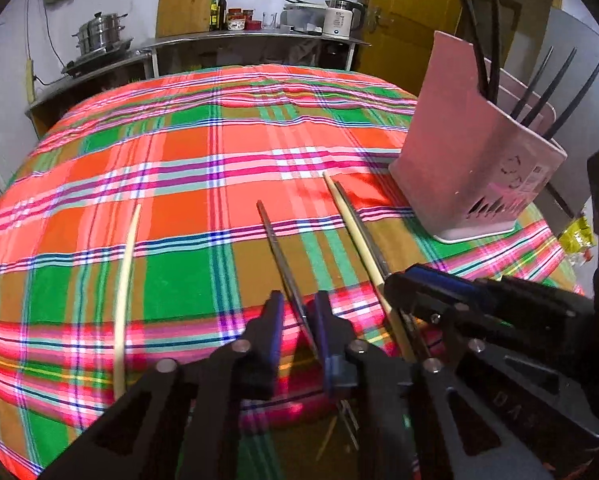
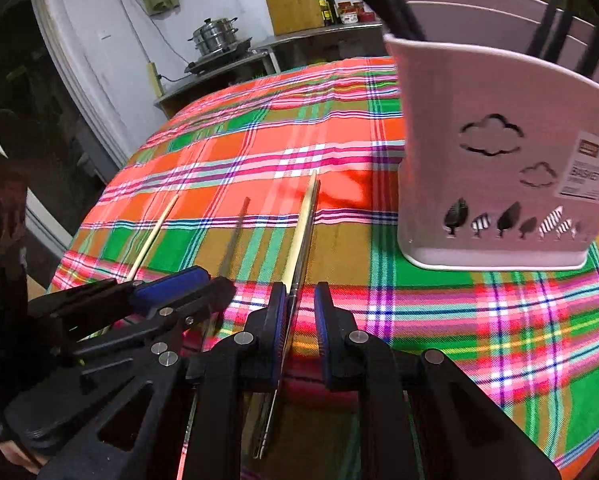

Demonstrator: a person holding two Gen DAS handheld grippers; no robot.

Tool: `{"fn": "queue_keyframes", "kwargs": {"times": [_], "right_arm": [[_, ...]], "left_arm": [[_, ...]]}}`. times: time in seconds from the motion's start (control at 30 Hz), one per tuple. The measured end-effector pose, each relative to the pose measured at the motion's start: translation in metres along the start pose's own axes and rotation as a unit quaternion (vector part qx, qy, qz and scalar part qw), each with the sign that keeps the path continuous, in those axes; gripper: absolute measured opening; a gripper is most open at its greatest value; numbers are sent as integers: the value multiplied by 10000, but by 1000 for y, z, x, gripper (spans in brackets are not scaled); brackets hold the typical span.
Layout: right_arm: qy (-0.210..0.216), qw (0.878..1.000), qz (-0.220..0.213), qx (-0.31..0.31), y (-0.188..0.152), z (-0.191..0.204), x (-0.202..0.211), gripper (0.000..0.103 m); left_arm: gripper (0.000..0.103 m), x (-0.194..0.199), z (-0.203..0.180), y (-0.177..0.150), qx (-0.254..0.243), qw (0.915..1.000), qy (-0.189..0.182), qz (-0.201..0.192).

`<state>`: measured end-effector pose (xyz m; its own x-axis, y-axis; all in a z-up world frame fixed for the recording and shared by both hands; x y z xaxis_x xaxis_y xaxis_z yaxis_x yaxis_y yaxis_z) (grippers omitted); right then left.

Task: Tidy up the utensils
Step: 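Move both tools to the table and close each on a metal chopstick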

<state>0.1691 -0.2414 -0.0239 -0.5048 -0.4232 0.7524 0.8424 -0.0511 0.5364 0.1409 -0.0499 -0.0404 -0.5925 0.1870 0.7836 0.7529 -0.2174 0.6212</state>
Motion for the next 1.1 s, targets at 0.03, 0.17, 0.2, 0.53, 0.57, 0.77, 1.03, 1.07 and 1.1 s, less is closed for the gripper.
{"fn": "queue_keyframes", "kwargs": {"times": [0.03, 0.17, 0.2, 0.53, 0.57, 0.77, 1.03, 1.07, 1.1], "right_arm": [[-14, 10000, 6, 23, 1, 0, 0, 15], [-88, 10000, 21, 15, 2, -2, -1, 11], [-78, 10000, 25, 2, 2, -2, 0, 11], [-264, 9996, 34, 1, 5, -4, 4, 11], [-277, 9996, 36, -1, 6, -3, 2, 11], [-389, 9992, 33, -53, 20, -2, -10, 11], [-642, 9979, 56, 58, 29, 5, -22, 11], [-660, 9978, 59, 87, 30, 6, -23, 10], [-683, 9976, 64, 112, 30, 7, -24, 7]], "left_arm": [[13, 0, 3, 0, 45, 10000, -24, 5], [11, 2, 14, -2, 200, 9998, 27, 30], [11, 3, 16, -3, 232, 9997, 38, 35], [11, 1, 40, -2, 513, 9986, 8, 124], [11, 0, 40, -1, 494, 9987, 5, 140], [11, -7, 41, 8, 415, 9989, -69, 222], [11, -13, 36, 19, 174, 9994, 48, 303], [11, -13, 35, 19, 165, 9994, 61, 310], [10, -13, 35, 19, 167, 9994, 66, 311]]}}
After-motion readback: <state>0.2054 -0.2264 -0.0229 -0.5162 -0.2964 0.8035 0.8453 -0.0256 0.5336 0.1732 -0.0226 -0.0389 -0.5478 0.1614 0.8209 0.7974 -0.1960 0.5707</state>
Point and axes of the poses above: each gripper's, at about its wrist camera, not at the fingertips, and x roughly against the way its jaws point, z to its left, y to its top, the point moved 1 cm from there along -x, roughly the way its jaws point, and after that the axes turned 10 degrees about -x, right-handed, at the moved point
